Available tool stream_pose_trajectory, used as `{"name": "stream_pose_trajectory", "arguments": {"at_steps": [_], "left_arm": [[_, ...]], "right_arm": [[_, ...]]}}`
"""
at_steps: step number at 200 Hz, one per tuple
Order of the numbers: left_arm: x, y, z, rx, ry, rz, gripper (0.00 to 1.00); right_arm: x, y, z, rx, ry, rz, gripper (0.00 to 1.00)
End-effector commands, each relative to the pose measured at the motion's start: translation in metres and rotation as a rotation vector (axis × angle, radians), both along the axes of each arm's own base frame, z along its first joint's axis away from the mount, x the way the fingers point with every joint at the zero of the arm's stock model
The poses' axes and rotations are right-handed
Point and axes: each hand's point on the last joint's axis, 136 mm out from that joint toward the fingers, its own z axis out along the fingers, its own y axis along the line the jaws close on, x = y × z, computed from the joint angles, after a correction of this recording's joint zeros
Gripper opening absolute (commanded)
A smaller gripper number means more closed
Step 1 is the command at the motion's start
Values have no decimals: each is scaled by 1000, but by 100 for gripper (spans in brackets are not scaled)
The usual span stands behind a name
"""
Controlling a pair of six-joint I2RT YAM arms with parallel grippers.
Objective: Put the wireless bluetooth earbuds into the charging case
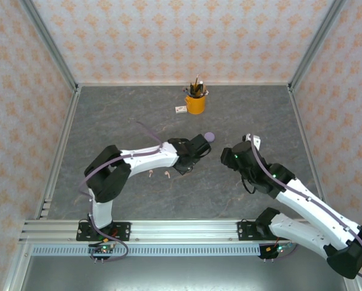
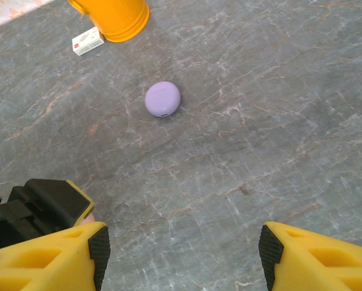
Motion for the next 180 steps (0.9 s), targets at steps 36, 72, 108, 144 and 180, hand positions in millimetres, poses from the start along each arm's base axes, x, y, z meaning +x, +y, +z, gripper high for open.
{"name": "stream_pose_trajectory", "arguments": {"at_steps": [36,72,108,144,180], "left_arm": [[-6,-28,-32,41,83,1,54],[-5,-38,-39,23,95,-3,59],[-3,-45,-35,-8,86,-1,83],[2,-57,-18,-48,70,-14,100],[20,-49,28,-63,-30,-54,100]], "right_arm": [[-15,-26,-7,-20,-1,-69,68],[-21,-28,-12,-2,15,-74,68],[-27,-30,-14,5,34,-72,68],[-35,-36,-9,17,52,-86,68],[-41,-31,-14,57,94,-79,69]]}}
